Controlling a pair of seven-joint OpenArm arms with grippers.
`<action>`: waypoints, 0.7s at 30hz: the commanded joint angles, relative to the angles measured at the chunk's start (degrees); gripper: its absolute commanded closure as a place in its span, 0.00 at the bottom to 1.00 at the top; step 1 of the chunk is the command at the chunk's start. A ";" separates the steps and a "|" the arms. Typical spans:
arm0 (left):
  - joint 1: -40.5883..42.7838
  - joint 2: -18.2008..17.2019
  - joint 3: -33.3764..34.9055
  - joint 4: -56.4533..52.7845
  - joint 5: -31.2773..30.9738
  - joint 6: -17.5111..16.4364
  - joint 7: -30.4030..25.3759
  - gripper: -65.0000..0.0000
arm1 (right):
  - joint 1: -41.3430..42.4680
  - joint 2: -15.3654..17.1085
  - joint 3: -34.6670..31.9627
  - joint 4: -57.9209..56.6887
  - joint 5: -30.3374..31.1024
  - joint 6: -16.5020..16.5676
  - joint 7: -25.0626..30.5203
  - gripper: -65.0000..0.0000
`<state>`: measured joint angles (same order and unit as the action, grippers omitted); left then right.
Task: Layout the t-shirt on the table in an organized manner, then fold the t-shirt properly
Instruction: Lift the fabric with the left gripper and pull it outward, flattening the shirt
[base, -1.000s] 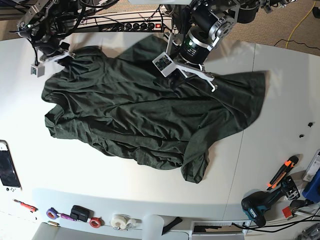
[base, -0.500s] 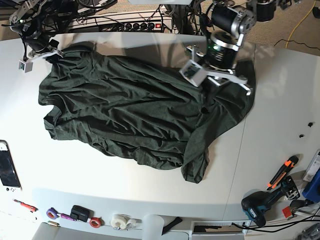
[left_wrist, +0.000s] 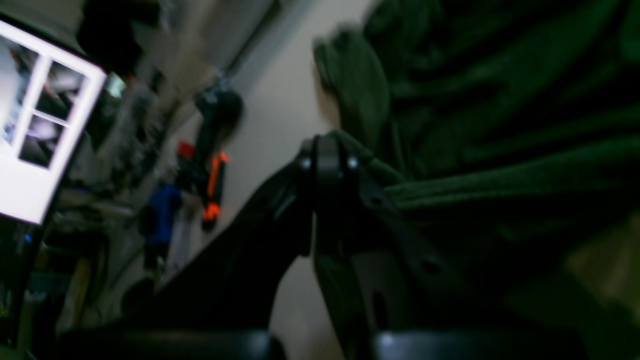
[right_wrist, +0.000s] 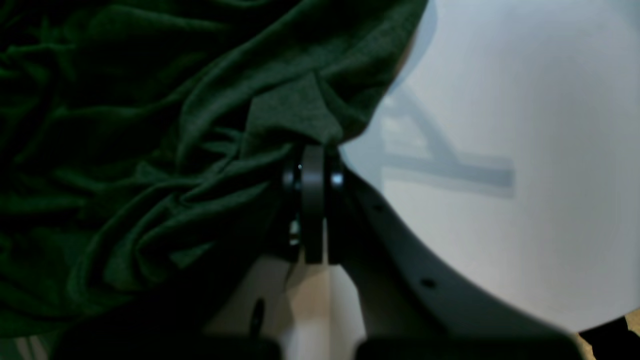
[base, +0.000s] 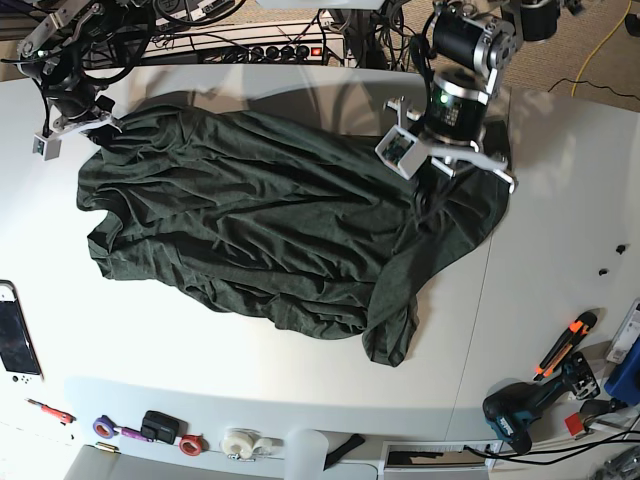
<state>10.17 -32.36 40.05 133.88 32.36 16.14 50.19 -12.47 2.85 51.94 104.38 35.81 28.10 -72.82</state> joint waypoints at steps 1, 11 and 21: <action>-1.77 -0.20 -0.22 1.12 0.33 0.83 -1.84 1.00 | 0.26 0.81 0.20 1.05 0.57 -0.04 1.31 1.00; -18.93 -0.17 -0.22 1.12 -5.81 0.81 -6.51 1.00 | 0.24 0.81 0.20 1.05 -2.86 -0.04 4.07 1.00; -32.02 -0.15 -0.22 1.12 -7.78 0.81 -7.96 1.00 | 0.24 0.79 0.17 1.05 -2.84 -0.04 4.04 1.00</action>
<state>-20.60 -32.25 40.18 133.99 23.22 16.10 43.59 -12.38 2.83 51.96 104.38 32.42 28.10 -70.02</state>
